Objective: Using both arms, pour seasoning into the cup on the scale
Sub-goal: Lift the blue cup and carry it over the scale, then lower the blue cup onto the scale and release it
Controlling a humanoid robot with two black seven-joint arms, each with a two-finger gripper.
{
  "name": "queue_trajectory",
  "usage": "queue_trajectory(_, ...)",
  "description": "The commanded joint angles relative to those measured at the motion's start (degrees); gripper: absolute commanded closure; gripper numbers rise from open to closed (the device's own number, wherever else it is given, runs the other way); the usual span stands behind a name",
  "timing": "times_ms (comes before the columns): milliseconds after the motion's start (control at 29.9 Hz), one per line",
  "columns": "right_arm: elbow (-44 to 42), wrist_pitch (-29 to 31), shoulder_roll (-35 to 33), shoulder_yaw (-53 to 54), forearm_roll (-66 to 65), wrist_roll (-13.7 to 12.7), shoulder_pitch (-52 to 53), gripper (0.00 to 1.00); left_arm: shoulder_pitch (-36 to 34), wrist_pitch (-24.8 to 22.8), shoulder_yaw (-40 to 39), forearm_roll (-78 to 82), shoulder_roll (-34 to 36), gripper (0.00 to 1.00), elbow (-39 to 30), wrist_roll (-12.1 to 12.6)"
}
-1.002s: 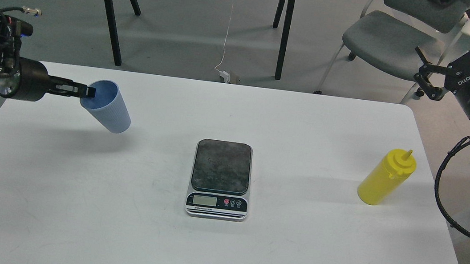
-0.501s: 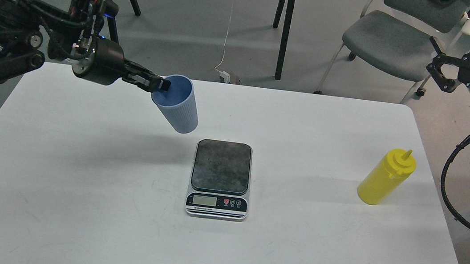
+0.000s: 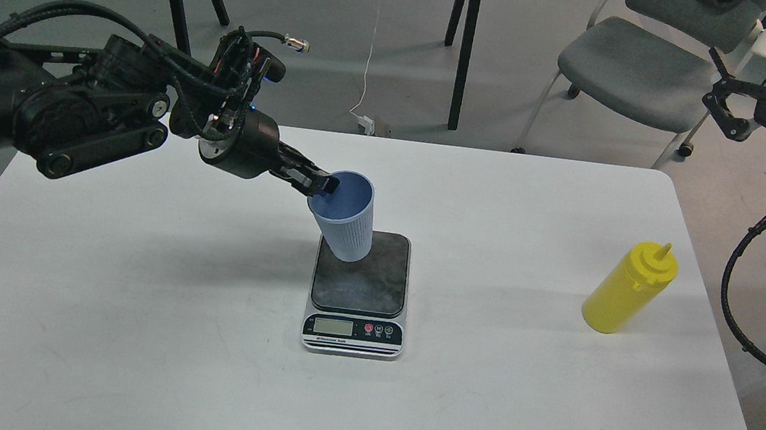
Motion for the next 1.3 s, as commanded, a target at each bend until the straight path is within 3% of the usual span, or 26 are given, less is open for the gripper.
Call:
queue_trajectory(0, -0.01, 0.0, 0.32, -0.02, 0.0, 0.03, 0.08, 0.02, 0.14, 0.01, -0.43, -0.29, -0.3, 0.99, 0.18, 0.01)
queue_trajectory(735, 0.17, 0.0, 1.02, -0.02, 0.0, 0.03, -0.01, 0.02, 2.52, 0.01, -1.13, -2.4, -7.32, 0.98, 6.85, 0.01)
queue_trajectory(1102, 0.35, 0.0, 1.64, 0.07, 0.0, 0.38, -0.53, 0.02, 2.69, 0.01, -1.04, -4.6, -14.7, 0.97, 15.55, 0.01)
queue_trajectory(1269, 0.35, 0.0, 1.64, 0.16, 0.0, 0.38, -0.45, 0.02, 3.66, 0.01, -1.04, -4.77, -15.94, 0.97, 16.17, 0.01)
